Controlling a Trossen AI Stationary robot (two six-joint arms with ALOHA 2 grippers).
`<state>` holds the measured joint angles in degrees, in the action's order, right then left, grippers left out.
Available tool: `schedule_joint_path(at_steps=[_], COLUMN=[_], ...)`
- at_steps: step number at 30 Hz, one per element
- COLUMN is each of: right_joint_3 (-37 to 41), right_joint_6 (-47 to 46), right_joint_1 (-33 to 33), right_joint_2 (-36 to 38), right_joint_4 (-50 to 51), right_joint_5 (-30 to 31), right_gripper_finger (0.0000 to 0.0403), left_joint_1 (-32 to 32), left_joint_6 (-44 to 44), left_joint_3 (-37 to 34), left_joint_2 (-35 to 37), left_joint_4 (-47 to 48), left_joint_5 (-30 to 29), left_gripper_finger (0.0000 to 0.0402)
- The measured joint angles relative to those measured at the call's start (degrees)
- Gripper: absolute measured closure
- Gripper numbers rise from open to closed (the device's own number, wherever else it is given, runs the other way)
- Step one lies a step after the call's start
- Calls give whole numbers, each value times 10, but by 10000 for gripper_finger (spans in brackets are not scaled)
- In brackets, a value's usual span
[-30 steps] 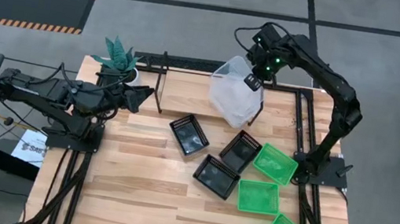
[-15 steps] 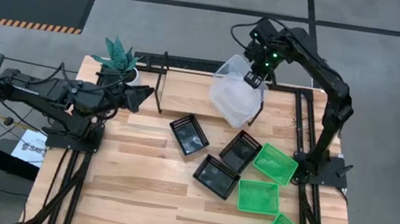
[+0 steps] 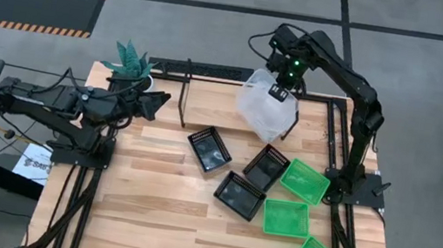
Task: Stack baskets on shelf by color
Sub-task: Stack the transparent bin on top of the stacked transparent bins on the shelf
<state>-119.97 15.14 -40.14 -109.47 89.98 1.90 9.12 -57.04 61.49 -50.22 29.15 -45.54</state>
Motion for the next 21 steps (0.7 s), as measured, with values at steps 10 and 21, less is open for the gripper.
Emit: schedule_joint_path(at_steps=[10, 21], right_joint_3=[0, 1], right_joint_6=[2, 0], right_joint_1=[-3, -20], right_joint_2=[-22, -24], right_joint_4=[-76, -212], right_joint_5=[-7, -19], right_gripper_finger=[401, 401], left_joint_1=[-23, -46], left_joint_6=[0, -6], left_joint_3=[0, 0], left_joint_2=[0, 0], left_joint_4=[12, 15], left_joint_5=[17, 18], left_gripper_finger=[228, 228])
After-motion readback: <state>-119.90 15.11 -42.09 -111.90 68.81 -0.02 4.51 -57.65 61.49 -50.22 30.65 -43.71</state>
